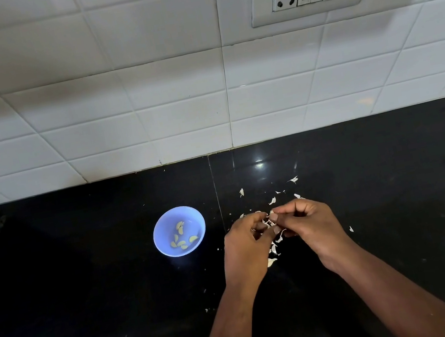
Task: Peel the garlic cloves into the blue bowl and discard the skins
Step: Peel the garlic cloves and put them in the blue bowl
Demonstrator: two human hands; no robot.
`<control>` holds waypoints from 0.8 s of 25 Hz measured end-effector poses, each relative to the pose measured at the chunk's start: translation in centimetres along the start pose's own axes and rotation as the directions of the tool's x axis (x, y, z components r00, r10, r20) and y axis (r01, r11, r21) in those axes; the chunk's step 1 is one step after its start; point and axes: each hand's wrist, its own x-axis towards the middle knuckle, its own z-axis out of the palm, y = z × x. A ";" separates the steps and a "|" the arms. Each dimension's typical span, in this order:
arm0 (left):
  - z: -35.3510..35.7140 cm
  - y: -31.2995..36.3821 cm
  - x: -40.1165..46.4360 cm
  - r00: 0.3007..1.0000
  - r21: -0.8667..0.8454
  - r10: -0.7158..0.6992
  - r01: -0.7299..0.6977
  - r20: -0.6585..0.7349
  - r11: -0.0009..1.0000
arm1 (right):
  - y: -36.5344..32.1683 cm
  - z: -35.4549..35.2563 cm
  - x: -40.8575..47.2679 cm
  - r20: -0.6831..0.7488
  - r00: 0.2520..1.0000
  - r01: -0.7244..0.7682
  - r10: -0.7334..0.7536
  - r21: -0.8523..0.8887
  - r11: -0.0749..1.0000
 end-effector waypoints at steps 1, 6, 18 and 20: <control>0.2 0.2 -0.2 1.000 -0.061 -0.004 0.005 0.014 0.998 | 0.0 0.0 -0.1 0.005 1.000 0.008 -0.008 -0.002 1.000; 0.7 0.6 -0.6 0.999 -0.257 -0.043 0.034 -0.029 0.966 | 0.3 0.4 -0.3 0.010 0.999 -0.037 0.037 0.069 0.997; 0.7 0.3 0.1 0.998 -0.129 0.068 -0.068 -0.006 0.989 | 0.7 0.7 0.8 0.134 0.941 -0.338 0.310 0.369 0.866; 0.8 0.0 0.2 0.997 -0.124 0.079 -0.078 0.006 0.989 | 0.8 0.6 1.0 0.154 0.907 -0.421 0.392 0.383 0.822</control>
